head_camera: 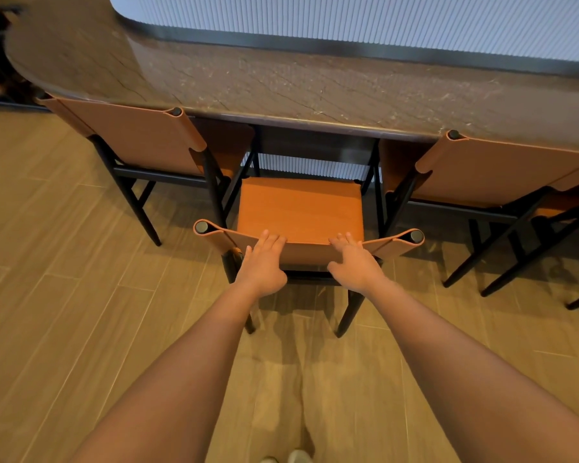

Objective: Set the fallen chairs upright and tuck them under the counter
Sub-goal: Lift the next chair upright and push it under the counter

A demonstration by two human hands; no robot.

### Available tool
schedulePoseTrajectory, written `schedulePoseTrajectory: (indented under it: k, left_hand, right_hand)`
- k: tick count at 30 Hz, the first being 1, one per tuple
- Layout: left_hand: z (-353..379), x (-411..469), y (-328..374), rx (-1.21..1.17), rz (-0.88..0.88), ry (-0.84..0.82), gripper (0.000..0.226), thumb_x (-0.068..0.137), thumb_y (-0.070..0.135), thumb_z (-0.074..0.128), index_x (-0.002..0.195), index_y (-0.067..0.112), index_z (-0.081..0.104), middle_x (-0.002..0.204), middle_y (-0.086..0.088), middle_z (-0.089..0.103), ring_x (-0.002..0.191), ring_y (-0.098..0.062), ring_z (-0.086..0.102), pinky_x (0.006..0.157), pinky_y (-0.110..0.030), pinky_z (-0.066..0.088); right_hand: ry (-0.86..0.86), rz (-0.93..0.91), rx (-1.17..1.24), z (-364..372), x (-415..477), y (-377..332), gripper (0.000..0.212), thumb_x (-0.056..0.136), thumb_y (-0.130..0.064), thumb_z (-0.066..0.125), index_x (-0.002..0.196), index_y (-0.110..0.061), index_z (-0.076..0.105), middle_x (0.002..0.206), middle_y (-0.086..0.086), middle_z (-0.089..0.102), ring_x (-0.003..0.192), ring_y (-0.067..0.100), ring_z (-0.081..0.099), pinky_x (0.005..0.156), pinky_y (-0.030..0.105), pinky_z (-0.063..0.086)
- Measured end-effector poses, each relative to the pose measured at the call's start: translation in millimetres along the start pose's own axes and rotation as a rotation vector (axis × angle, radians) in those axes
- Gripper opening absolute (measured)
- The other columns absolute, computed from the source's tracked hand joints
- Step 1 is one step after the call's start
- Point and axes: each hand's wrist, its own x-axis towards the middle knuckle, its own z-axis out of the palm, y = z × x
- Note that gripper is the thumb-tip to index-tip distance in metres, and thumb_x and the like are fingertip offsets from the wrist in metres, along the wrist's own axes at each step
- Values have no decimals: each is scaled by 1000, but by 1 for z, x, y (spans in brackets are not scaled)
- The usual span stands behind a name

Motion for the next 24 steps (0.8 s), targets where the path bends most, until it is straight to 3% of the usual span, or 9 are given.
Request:
schedulePoseTrajectory:
  k: [1, 2, 3, 4, 7, 10, 13, 16, 24]
  left_hand:
    - [-3, -2, 0, -178, -24, 18, 71, 85, -3, 50, 148, 21, 29, 157, 5, 18, 145, -14, 11, 116, -36, 26]
    - [-6, -5, 0, -380, -71, 63, 62, 87, -2, 50, 143, 22, 40, 150, 8, 30, 136, -10, 29, 101, -20, 42]
    - [-9, -8, 0, -570, -133, 139, 50, 88, 1, 51, 133, 23, 53, 135, 12, 43, 117, -5, 45, 80, -8, 46]
    - [-12, -11, 1, -722, -202, 227, 37, 90, 4, 52, 120, 22, 62, 120, 11, 54, 98, -2, 52, 70, -7, 46]
    - [-18, -8, 0, -966, -389, 333, 14, 92, 15, 57, 104, 15, 64, 105, 0, 63, 97, -14, 57, 87, -30, 48]
    - [-20, 0, 3, -1127, -505, 251, 16, 95, 22, 54, 107, 11, 53, 99, -6, 58, 89, -18, 55, 73, -31, 44]
    - [-22, 9, -1, -1308, -642, 211, 41, 94, 25, 56, 129, 9, 43, 119, -10, 49, 108, -24, 50, 89, -41, 46]
    - [-28, 23, -16, -1390, -768, 203, 56, 91, 29, 61, 138, 12, 36, 140, -13, 38, 130, -33, 38, 96, -47, 43]
    - [-31, 57, -26, -1566, -791, 10, 57, 93, 33, 57, 140, 10, 36, 136, -18, 43, 128, -38, 44, 86, -48, 45]
  right_hand:
    - [63, 32, 211, -3, -3, 1, 52, 97, -14, 49, 148, -16, 37, 156, 5, 30, 139, 26, 36, 106, 29, 34]
    - [146, 68, 432, -5, -8, 3, 46, 96, -11, 51, 141, -16, 47, 147, 5, 46, 131, 23, 48, 102, 26, 38]
    - [226, 114, 622, -7, -14, 4, 38, 93, -9, 55, 131, -16, 56, 133, 5, 59, 121, 20, 56, 101, 28, 41]
    - [279, 170, 752, -8, -19, 6, 31, 90, -8, 60, 120, -16, 63, 118, 5, 66, 110, 18, 62, 99, 31, 46]
    - [254, 329, 950, -2, -25, 10, 25, 91, -11, 61, 116, -10, 61, 108, 9, 69, 100, 18, 65, 87, 33, 54]
    - [141, 453, 1146, 2, -17, 7, 41, 97, -23, 57, 133, -6, 48, 127, 16, 59, 113, 27, 60, 90, 38, 53]
    - [94, 508, 1354, 3, -4, 5, 59, 97, -25, 56, 147, -7, 31, 143, 21, 43, 124, 35, 51, 90, 42, 52]
    - [104, 561, 1477, 4, 15, 3, 56, 97, -24, 56, 146, -11, 31, 148, 21, 38, 127, 37, 48, 85, 44, 50]
    - [204, 800, 1811, 1, 60, -7, 41, 98, -23, 54, 129, 1, 41, 136, 28, 47, 125, 42, 48, 97, 53, 43]
